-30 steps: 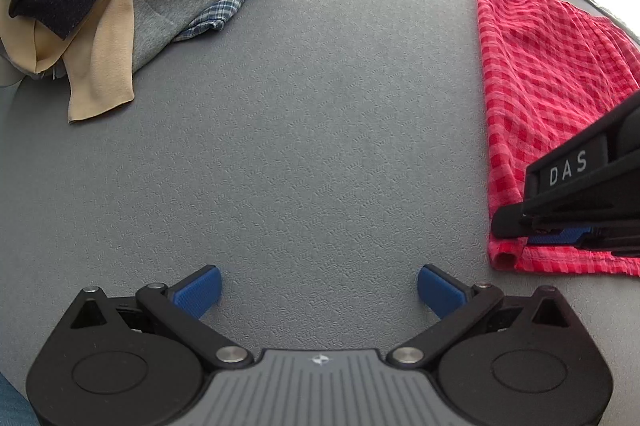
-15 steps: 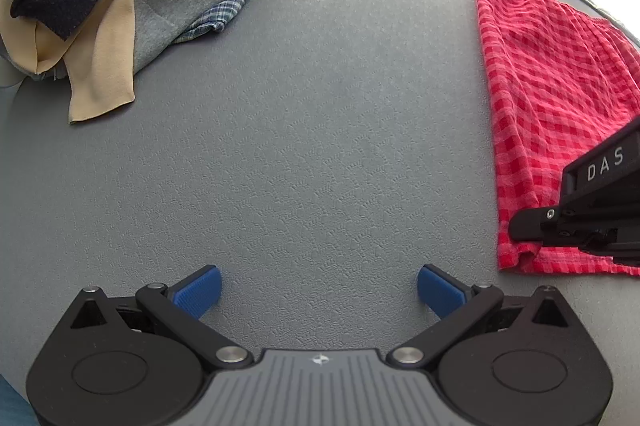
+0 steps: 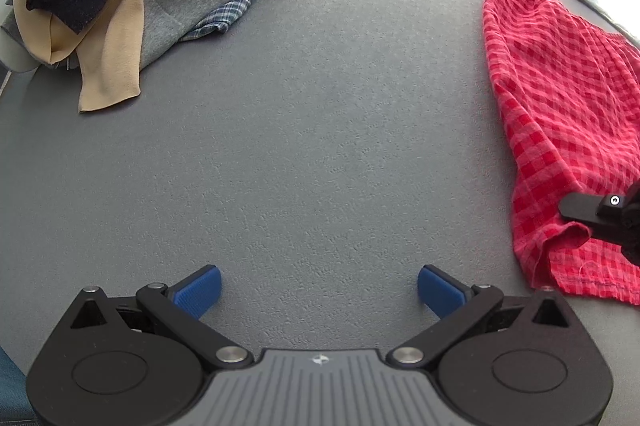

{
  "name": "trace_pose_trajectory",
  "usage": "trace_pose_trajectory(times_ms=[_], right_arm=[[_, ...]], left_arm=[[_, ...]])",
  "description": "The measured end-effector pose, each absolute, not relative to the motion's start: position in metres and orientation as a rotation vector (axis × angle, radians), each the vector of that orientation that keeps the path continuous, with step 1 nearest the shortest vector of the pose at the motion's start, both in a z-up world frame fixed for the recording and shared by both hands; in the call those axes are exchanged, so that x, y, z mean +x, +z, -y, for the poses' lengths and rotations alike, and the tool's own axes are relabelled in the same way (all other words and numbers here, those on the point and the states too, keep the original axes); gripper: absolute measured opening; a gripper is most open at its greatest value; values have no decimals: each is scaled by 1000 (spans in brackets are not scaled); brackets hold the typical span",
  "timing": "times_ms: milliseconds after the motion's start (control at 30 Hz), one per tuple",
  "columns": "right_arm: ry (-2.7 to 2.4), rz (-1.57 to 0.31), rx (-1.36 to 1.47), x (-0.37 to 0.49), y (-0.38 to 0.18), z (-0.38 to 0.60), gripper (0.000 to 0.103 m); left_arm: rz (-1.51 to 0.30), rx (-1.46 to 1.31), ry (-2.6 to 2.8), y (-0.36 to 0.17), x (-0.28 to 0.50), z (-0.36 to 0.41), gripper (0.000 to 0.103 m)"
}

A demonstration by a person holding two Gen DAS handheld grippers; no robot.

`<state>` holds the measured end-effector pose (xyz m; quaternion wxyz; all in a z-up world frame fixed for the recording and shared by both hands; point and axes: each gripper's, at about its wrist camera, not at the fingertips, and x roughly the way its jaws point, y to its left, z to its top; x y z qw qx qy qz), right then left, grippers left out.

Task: Fold clothes

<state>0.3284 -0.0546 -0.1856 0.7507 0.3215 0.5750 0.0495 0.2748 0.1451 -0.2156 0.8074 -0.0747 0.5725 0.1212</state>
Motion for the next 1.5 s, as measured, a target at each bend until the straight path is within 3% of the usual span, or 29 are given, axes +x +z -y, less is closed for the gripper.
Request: trace_pose_trajectory(times_ms=[767, 1500], right_arm=[[53, -1128, 820, 344, -162, 257, 1], [15, -1127, 938, 401, -193, 386, 1]], left_arm=[[-1131, -6, 86, -175, 316, 80, 103], [-1169, 44, 126, -180, 369, 162, 103]])
